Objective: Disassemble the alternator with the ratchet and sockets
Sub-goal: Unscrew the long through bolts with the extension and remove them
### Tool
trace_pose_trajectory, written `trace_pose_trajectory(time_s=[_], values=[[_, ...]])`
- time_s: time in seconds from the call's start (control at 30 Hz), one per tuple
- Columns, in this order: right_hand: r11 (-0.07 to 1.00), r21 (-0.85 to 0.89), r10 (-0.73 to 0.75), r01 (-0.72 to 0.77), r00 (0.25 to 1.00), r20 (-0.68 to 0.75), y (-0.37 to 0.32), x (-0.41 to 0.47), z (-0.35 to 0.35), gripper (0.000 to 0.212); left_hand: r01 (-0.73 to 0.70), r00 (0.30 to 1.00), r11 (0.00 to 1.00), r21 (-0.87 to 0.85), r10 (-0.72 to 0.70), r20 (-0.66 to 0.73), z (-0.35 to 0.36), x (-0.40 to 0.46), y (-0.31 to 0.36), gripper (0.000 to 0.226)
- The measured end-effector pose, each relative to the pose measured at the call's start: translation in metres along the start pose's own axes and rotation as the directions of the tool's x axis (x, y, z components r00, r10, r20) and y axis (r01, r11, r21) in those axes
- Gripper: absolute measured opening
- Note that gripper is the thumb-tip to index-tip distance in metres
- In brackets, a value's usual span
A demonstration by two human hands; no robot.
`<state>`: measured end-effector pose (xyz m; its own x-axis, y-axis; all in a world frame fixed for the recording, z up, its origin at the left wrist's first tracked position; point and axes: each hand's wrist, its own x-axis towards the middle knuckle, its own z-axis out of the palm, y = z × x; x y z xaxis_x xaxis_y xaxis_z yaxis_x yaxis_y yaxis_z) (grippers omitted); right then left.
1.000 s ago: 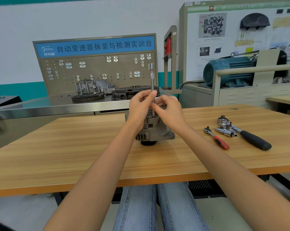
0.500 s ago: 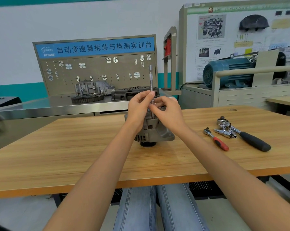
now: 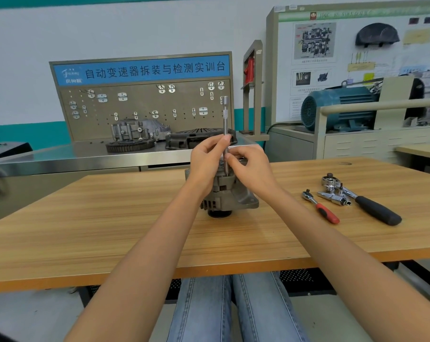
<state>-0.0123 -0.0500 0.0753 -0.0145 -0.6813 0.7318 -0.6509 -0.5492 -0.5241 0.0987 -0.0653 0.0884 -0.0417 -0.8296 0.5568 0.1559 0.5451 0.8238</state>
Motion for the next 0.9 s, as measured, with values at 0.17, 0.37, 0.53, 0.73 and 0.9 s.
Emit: trace_pose_trajectory(time_s=[0.17, 0.37, 0.53, 0.73, 0.9], values=[[0.999, 0.035, 0.035, -0.035, 0.999, 0.003, -0.001, -0.001, 0.0, 0.025, 0.036, 0.999, 0.999, -0.02, -0.037, -0.015, 0.001, 0.0, 0.002, 0.01], [0.998, -0.036, 0.043, -0.044, 0.998, -0.041, -0.004, 0.0, 0.002, 0.02, 0.032, 0.999, 0.999, 0.012, -0.031, -0.036, 0.003, 0.002, 0.003, 0.027], [0.996, -0.056, 0.062, -0.064, 0.998, -0.031, -0.004, 0.0, 0.002, 0.015, 0.035, 0.994, 0.998, 0.045, -0.03, -0.105, 0.009, 0.003, 0.004, 0.019], [0.996, -0.059, 0.072, -0.073, 0.997, -0.021, -0.006, 0.0, 0.001, 0.011, 0.028, 0.985, 0.992, 0.119, -0.008, -0.173, 0.014, 0.003, 0.007, 0.011], [0.997, -0.03, 0.071, -0.071, 0.997, 0.018, -0.006, 0.001, -0.001, 0.018, -0.002, 0.997, 0.979, 0.203, 0.019, -0.081, 0.004, 0.005, 0.013, 0.018]])
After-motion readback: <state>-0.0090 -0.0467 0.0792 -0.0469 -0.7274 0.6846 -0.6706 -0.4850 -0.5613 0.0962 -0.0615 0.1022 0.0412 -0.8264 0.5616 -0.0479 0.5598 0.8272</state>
